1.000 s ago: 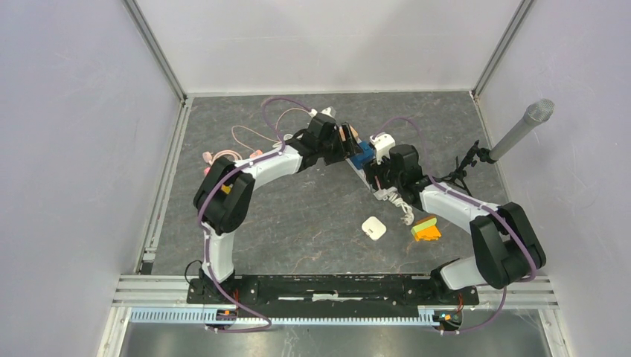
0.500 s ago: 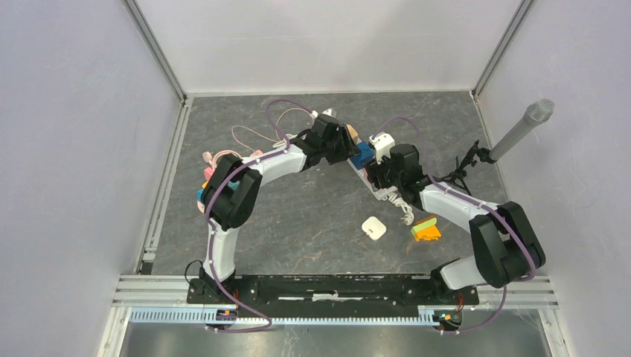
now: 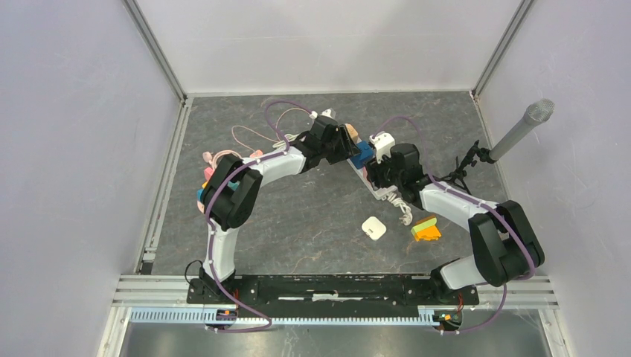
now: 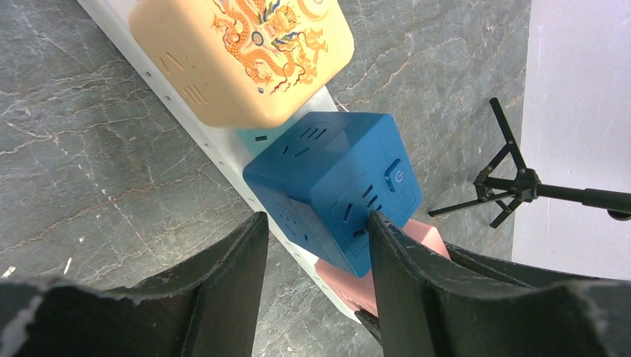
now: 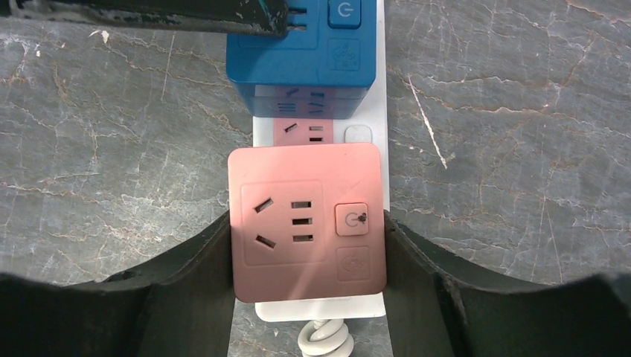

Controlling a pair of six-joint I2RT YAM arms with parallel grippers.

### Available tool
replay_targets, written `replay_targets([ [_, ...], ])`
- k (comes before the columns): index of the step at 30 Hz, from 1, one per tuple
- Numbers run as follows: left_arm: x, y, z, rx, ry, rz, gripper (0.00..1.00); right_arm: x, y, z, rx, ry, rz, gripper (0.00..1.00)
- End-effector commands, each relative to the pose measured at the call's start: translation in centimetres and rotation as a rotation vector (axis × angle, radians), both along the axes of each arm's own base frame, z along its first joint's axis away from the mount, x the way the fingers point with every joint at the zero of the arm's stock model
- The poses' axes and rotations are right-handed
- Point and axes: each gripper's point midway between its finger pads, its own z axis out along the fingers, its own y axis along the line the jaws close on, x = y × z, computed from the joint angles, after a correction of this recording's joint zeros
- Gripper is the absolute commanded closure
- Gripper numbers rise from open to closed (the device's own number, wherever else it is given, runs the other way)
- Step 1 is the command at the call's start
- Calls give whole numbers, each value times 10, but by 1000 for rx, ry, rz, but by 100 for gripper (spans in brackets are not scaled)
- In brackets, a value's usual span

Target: Pull the plug off the socket

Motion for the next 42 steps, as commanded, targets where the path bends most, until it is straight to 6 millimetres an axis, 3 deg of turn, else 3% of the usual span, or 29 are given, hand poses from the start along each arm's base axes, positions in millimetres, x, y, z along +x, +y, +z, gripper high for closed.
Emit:
replay_targets([
  [1,-33,37,-82,224,159,0,42,11,26,25,116,-56,74,100],
  [10,-43,45,-102,261,200,-7,44,6,50,39,307,-47,172,100],
  [17,-53,51,-119,286,240,-11,46,12,30,25,38,-122,103,100],
  [21,-56,55,-124,305,254,-10,46,12,20,25,-23,-152,74,100],
  [31,-58,60,-127,334,269,-13,46,10,37,69,130,-147,138,100],
  [37,-59,60,-129,340,280,-19,47,10,39,52,173,-76,105,100],
  [42,-60,62,-131,351,282,-20,47,9,44,42,60,-101,108,100],
])
